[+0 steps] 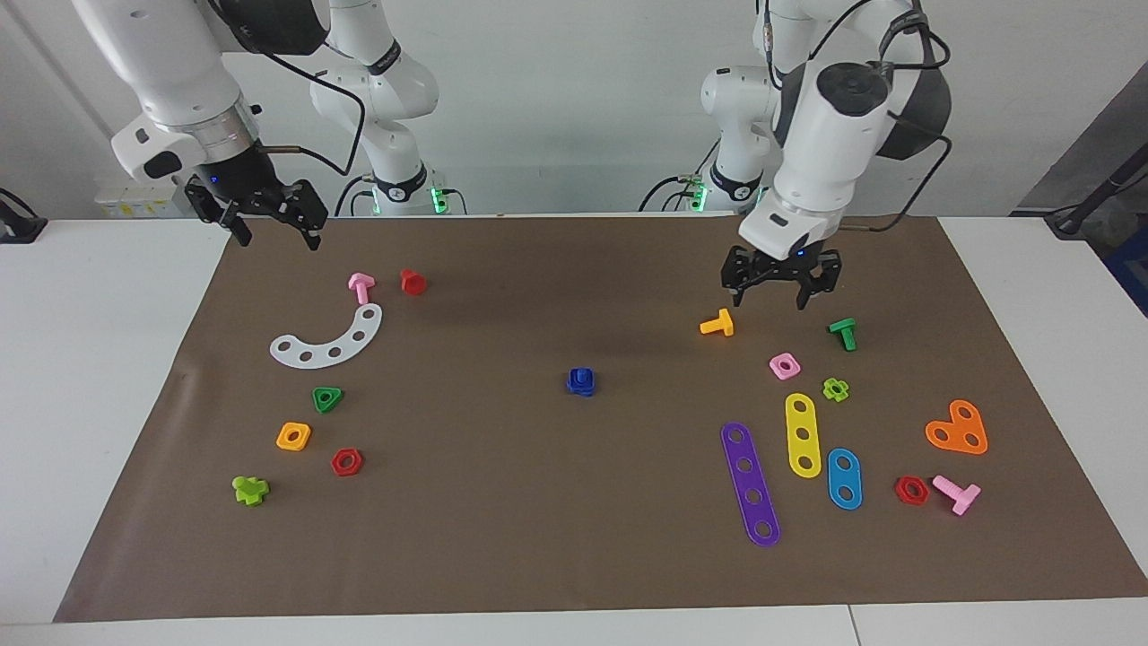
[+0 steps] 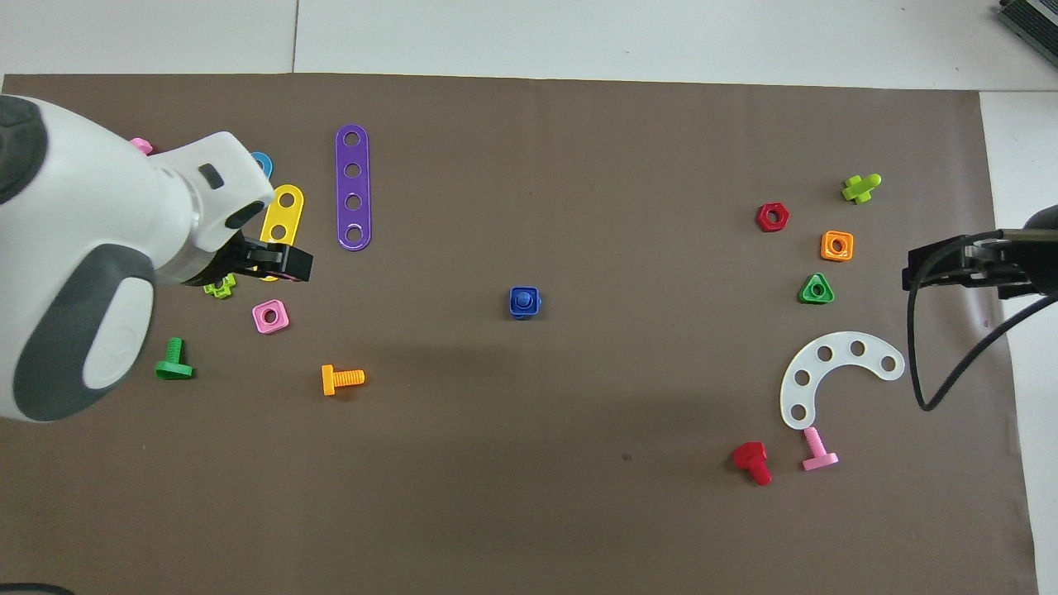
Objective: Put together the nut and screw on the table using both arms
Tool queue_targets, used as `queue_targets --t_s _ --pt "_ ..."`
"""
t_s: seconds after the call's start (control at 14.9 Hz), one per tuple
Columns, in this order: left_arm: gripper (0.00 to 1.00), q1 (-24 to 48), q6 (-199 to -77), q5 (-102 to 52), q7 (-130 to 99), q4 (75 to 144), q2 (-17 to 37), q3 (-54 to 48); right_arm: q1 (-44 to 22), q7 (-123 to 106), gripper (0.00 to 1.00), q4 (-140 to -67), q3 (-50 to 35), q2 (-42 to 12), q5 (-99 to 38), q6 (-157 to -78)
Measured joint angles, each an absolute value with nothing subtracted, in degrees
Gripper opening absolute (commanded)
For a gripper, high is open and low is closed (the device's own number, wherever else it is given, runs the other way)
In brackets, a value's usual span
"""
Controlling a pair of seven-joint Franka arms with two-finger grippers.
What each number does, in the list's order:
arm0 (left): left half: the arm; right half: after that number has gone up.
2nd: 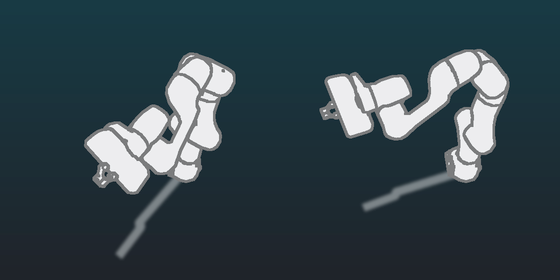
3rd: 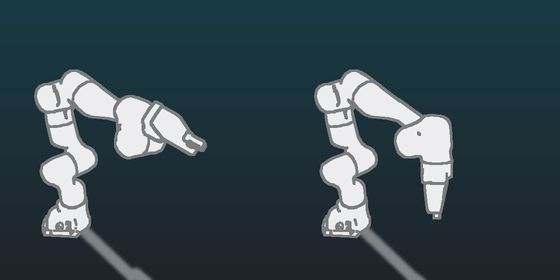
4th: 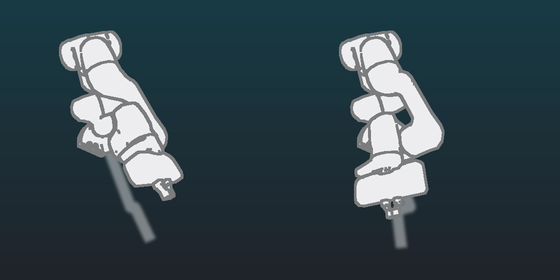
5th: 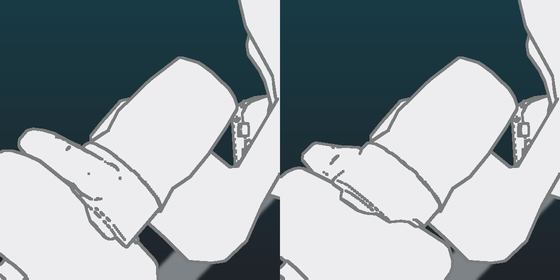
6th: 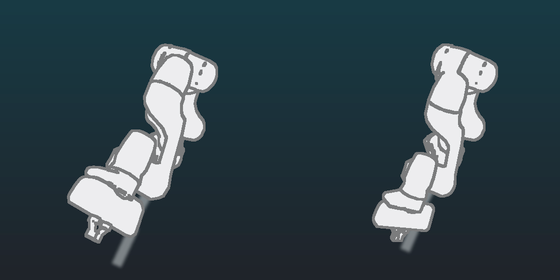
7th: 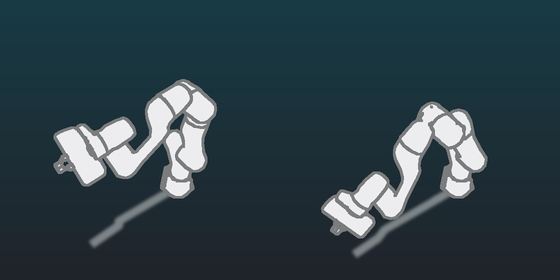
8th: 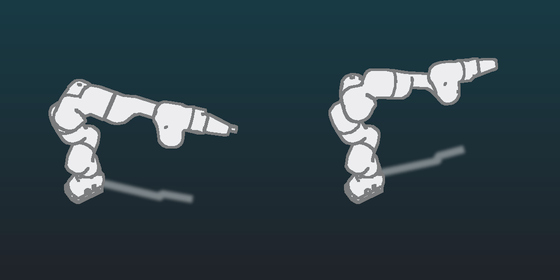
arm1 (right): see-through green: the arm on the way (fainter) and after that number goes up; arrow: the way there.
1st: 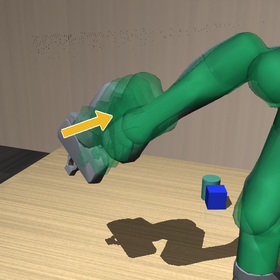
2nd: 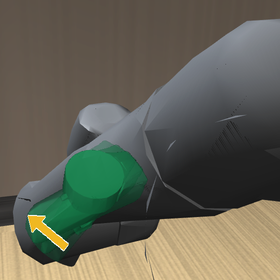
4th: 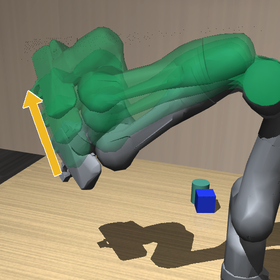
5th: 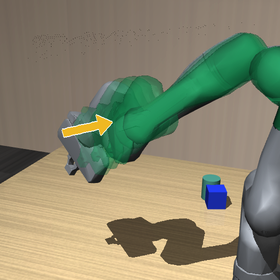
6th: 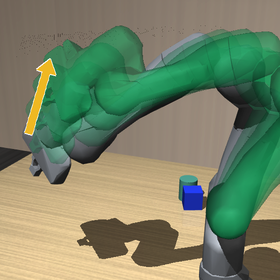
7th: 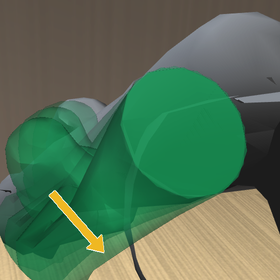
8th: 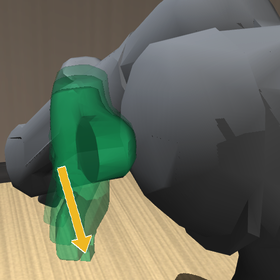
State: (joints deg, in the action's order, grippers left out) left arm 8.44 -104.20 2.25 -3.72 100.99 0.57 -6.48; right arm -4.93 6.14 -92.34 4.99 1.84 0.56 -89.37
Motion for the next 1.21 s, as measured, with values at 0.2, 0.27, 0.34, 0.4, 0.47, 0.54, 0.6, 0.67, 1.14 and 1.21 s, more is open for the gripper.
queue_targets --t_s 0.2,0.27,0.34,0.4,0.47,0.54,0.6,0.67,1.14,1.21 --pt "1.00 8.2 -102.0 2.0 -0.9 101.1 -2.3 -2.3 -4.9 6.1 1.00 -92.3 5.0 1.8 0.6 -89.4" --pt "1.00 8.1 -101.8 1.9 -0.8 101.1 -2.8 -1.3 -4.9 6.1 1.00 -92.3 5.0 1.8 0.6 -89.4" --pt "1.00 7.9 -101.6 1.9 -0.7 101.1 -3.2 -0.4 -4.9 6.1 1.00 -92.3 5.0 1.8 0.6 -89.4" --pt "1.00 7.7 -101.6 1.9 -0.1 100.9 -3.5 0.3 -4.9 6.1 1.00 -92.3 5.0 1.8 0.6 -89.4" --pt "1.00 7.2 -101.4 1.9 0.8 100.5 -3.8 0.7 -4.9 6.1 1.00 -92.3 5.0 1.8 0.6 -89.4" --pt "1.00 6.6 -101.1 1.9 1.6 99.8 -3.9 0.8 -4.9 6.1 1.00 -92.3 5.0 1.8 0.6 -89.4" --pt "1.00 5.8 -100.6 1.9 2.2 98.8 -3.9 0.8 -4.9 6.1 1.00 -92.3 5.0 1.8 0.6 -89.4" --pt "1.00 5.1 -100.1 1.9 2.5 97.8 -3.9 0.7 -4.9 6.1 1.00 -92.3 5.0 1.8 0.6 -89.4" --pt "1.00 -1.9 -91.6 0.9 3.4 91.1 -2.4 -3.6 -4.9 6.1 1.00 -92.3 5.0 1.8 0.6 -89.4" --pt "1.00 -2.1 -90.9 0.6 3.4 91.0 -2.4 -3.8 -4.9 6.1 1.00 -92.3 5.0 1.8 0.6 -89.4"
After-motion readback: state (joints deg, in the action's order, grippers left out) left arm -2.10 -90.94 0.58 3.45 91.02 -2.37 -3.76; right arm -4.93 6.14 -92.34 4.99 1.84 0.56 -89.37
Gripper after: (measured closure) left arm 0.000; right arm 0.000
